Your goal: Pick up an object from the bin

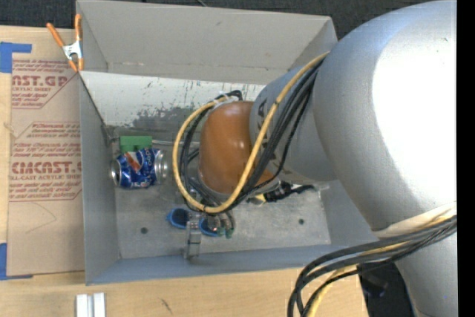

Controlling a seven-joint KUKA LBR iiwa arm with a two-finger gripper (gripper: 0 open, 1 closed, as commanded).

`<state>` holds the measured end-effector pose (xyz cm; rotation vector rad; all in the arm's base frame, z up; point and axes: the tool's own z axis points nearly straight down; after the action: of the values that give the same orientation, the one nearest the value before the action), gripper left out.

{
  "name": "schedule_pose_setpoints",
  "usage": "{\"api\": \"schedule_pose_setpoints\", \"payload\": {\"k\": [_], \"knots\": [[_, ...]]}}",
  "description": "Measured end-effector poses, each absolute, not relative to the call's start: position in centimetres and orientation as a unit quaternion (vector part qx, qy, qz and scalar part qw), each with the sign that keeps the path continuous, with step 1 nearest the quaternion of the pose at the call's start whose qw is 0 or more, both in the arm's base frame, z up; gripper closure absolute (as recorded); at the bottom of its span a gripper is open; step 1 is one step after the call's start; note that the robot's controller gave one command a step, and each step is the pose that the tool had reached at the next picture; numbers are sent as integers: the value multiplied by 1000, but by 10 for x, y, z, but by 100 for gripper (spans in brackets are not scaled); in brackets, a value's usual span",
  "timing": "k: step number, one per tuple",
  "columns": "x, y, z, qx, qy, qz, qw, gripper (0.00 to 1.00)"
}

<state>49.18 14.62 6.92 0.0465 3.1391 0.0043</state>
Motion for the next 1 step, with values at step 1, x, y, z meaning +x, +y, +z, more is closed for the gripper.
{"api": "schedule_pose_setpoints", "payload": {"k": [1], "knots": [[491, 146, 69, 15, 1000, 1, 1, 100]]}}
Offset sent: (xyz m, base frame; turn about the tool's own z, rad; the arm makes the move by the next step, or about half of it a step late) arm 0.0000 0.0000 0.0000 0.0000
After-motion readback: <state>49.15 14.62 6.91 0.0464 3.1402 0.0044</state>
